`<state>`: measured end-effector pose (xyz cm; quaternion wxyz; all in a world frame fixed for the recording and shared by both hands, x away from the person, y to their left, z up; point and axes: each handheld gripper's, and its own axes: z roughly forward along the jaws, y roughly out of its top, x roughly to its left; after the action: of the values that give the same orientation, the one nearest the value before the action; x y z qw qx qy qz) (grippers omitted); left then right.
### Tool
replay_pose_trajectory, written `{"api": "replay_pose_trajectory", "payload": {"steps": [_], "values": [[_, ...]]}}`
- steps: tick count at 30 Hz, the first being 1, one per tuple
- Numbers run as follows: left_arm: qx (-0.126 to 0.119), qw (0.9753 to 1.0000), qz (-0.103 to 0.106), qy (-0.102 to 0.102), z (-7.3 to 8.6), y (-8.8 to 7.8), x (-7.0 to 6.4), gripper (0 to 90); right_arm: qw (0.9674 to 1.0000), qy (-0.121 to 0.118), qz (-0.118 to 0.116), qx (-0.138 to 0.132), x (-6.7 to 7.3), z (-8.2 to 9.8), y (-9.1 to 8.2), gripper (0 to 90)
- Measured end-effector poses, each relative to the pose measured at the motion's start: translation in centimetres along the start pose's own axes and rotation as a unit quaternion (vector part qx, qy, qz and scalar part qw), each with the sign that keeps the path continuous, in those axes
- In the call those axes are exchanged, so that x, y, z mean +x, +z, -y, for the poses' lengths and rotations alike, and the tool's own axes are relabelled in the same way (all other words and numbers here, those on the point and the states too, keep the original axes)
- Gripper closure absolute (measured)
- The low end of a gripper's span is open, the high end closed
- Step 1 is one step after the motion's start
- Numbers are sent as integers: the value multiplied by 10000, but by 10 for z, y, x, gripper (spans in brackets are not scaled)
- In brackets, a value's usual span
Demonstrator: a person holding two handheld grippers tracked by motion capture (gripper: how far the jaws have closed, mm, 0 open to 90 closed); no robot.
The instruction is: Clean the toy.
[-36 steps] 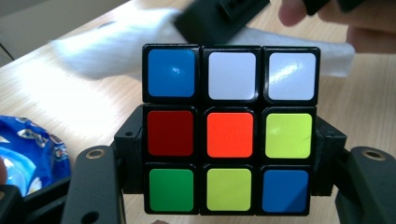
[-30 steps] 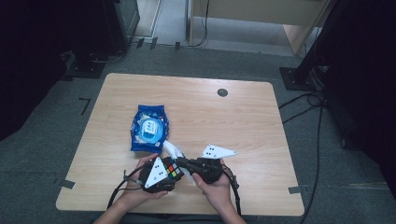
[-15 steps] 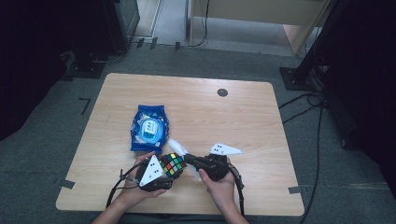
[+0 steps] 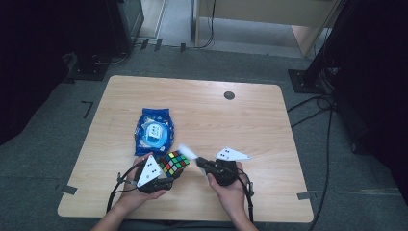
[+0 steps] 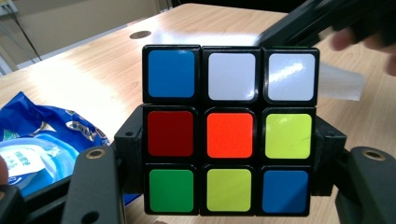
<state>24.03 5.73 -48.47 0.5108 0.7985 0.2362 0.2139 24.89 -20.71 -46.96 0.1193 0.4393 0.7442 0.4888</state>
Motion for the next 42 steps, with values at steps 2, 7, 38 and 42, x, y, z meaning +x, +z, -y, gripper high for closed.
{"api": "replay_pose_trajectory", "payload": {"steps": [2,7,38,42], "values": [[20,10000,-9,-13,0,1,0,340,9988,88,473,65,-8,2,0,795],[12,10000,-58,-48,0,3,-1,341,9984,401,193,-353,2,-5,-9,498],[228,9985,91,497,5,7,-10,285,9782,1734,-1137,-59,6,-14,-1,346],[222,9985,-48,508,5,8,-7,293,9773,1619,-1350,228,1,-17,-3,345]]}}
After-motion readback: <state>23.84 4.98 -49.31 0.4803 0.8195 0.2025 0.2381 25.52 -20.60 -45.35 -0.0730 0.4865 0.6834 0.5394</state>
